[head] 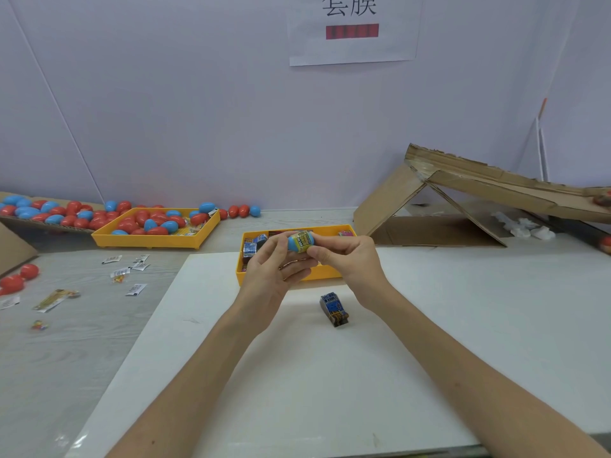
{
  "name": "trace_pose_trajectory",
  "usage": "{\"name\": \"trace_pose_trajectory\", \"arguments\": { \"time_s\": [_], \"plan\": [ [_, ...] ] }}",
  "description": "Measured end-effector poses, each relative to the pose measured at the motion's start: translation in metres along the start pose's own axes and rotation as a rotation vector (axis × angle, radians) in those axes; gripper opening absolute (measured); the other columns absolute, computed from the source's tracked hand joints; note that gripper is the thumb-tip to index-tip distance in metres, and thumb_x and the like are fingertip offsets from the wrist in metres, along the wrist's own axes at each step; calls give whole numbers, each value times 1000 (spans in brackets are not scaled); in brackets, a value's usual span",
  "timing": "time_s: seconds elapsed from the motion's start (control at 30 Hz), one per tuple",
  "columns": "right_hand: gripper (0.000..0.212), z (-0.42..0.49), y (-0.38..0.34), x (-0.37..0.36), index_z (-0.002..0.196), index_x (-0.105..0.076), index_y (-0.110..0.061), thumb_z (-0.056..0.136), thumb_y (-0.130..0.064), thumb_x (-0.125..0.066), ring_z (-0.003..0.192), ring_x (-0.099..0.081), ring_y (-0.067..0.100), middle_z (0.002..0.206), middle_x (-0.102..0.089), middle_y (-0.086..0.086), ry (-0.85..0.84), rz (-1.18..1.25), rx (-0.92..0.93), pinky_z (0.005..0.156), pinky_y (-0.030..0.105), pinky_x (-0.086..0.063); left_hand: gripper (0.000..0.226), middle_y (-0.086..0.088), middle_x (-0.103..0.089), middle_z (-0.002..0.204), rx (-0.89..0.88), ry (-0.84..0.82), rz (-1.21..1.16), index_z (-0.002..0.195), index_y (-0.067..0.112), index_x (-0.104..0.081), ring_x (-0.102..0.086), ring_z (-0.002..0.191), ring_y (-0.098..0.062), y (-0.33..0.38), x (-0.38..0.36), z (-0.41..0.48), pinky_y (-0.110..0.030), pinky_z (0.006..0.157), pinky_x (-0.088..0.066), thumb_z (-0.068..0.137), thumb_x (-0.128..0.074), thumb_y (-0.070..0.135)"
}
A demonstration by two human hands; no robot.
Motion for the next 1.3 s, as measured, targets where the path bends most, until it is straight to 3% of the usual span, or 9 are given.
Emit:
{"name": "trace_pose_trajectory", "arguments": {
  "time_s": [0.1,0.37,0.63,1.3],
  "plan": [
    [27,0,0,0,114,-73,0,87,1,-72,92,-73,11,101,-78,4,4,-5,2,77,19,-54,33,-10,-77,103,-4,5,-10,116,17,-66,-75,95,-22,0,0,0,-28,76,-59,93,-56,38],
    [26,-1,-3,0,110,-74,-3,85,1,-75,92,-73,11,99,-78,3,-10,-29,6,75,18,-54,43,-13,-77,105,-18,12,18,120,5,-62,-74,99,-25,0,2,2,-26,78,-59,92,-56,37],
    [18,-2,-1,-1,104,-76,-18,86,-19,-76,91,-72,11,98,-78,1,-9,-33,-38,72,21,-55,27,-13,-77,106,-54,12,28,99,11,-61,-74,100,-27,-1,2,2,-27,79,-59,87,-65,35],
    [28,-2,1,1,99,-69,-2,79,-13,-85,81,-71,8,92,-75,4,27,-200,42,71,20,-54,30,-10,-78,98,-65,33,78,97,7,-61,-75,94,-26,-5,4,2,-28,76,-59,83,-69,33]
  ]
}}
Point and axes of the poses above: each hand's wrist, its own z-axis towards the middle knuckle, its own x-axis out of the back of the hand, y = z × x, the point moved 5 cm from there along z, towards the middle knuckle
